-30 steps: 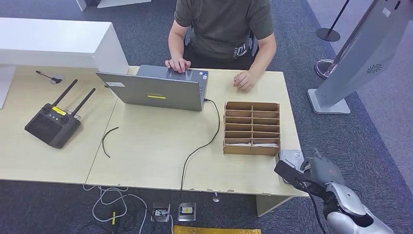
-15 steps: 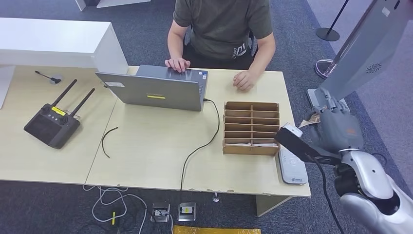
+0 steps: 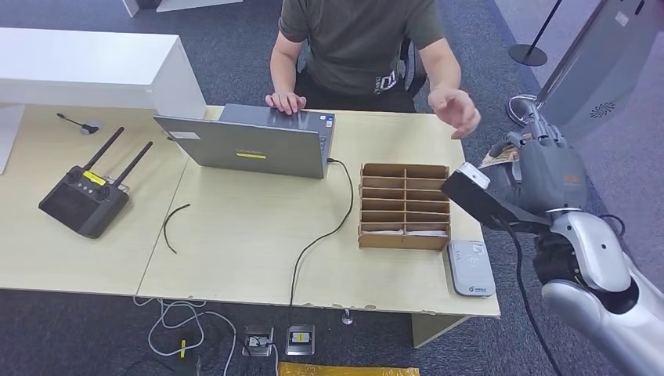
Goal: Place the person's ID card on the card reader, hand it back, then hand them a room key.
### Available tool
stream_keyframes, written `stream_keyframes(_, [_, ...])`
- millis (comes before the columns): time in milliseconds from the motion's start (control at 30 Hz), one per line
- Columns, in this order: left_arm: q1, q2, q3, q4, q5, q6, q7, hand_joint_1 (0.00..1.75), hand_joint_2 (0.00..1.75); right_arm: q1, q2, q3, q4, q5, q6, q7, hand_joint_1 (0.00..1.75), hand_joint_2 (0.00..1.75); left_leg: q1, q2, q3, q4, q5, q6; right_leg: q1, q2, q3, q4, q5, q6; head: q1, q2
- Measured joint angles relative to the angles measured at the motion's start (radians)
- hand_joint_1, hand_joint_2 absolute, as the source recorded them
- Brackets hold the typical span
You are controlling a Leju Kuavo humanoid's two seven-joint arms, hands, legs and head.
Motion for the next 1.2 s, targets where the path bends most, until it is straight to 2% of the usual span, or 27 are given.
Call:
stream_keyframes(233, [-0.014,0.005,-0.026,-0.005,-0.001,0.000,0.013,0.00,0.00,-0.044,0.067,0.050,0.125,0.012,-0.007,-0.025,1.75,1.75,0.000,0.000,0.000,0.000,0.000,0.000,0.000,0.000,0.000,0.000,0.000,0.000,0.000,0.000])
stream_keyframes(467, [-0.014,0.006,-0.049,-0.006,-0.010,-0.003,0.033,0.00,0.00,-0.048,0.107,0.066,0.206,0.032,-0.017,-0.031,1.75,1.75,0.000,-0.001,0.000,0.000,0.000,0.000,0.000,-0.001,-0.001,0.000,0.000,0.000,0.000,0.000])
stream_keyframes(500, [-0.014,0.006,-0.051,-0.006,-0.010,-0.003,0.034,0.00,0.00,-0.048,0.110,0.066,0.215,0.035,-0.018,-0.031,1.64,1.75,0.000,-0.001,0.000,0.000,0.000,0.000,0.000,0.000,-0.001,0.000,0.000,0.000,0.000,0.000])
stream_keyframes(533, [-0.015,0.006,-0.054,-0.006,-0.010,-0.003,0.035,0.00,0.00,-0.048,0.114,0.066,0.224,0.038,-0.018,-0.030,1.20,1.75,0.000,0.000,0.000,0.000,0.000,0.000,0.000,0.000,-0.001,0.000,0.000,0.000,0.000,0.000])
stream_keyframes(600, [-0.015,0.006,-0.058,-0.006,-0.010,-0.002,0.037,0.00,0.00,-0.047,0.120,0.065,0.241,0.045,-0.020,-0.031,0.33,0.87,0.000,0.000,0.000,0.000,0.000,0.000,0.000,0.000,-0.001,0.000,0.000,0.000,0.000,0.000])
stream_keyframes(633, [-0.016,0.006,-0.060,-0.006,-0.010,-0.002,0.038,0.00,0.00,-0.045,0.123,0.064,0.248,0.052,-0.021,-0.032,0.00,0.44,0.000,0.000,0.000,0.000,0.000,0.000,0.000,0.000,-0.001,0.000,0.000,0.000,0.000,0.000])
stream_keyframes(667, [-0.017,0.006,-0.063,-0.006,-0.010,-0.001,0.038,0.00,0.00,-0.043,0.125,0.064,0.254,0.061,-0.021,-0.035,0.00,0.00,0.000,0.000,0.000,0.000,0.000,0.000,0.000,0.000,-0.001,0.000,0.000,0.000,0.000,0.000])
stream_keyframes(1000, [-0.030,0.006,-0.069,-0.006,-0.007,0.004,0.035,0.00,0.00,-0.023,0.160,0.046,0.306,0.180,-0.039,-0.042,0.00,0.00,0.000,0.000,0.000,0.000,0.000,0.000,0.001,0.000,-0.001,0.000,0.000,0.000,0.000,0.000])
stream_keyframes(1200, [-0.031,0.006,-0.069,-0.005,0.001,0.004,0.027,0.00,0.00,-0.008,0.177,0.035,0.330,0.194,-0.060,-0.045,0.00,0.00,0.000,0.000,0.000,0.000,0.000,0.000,0.001,0.000,-0.001,0.000,0.000,0.000,0.000,0.000])
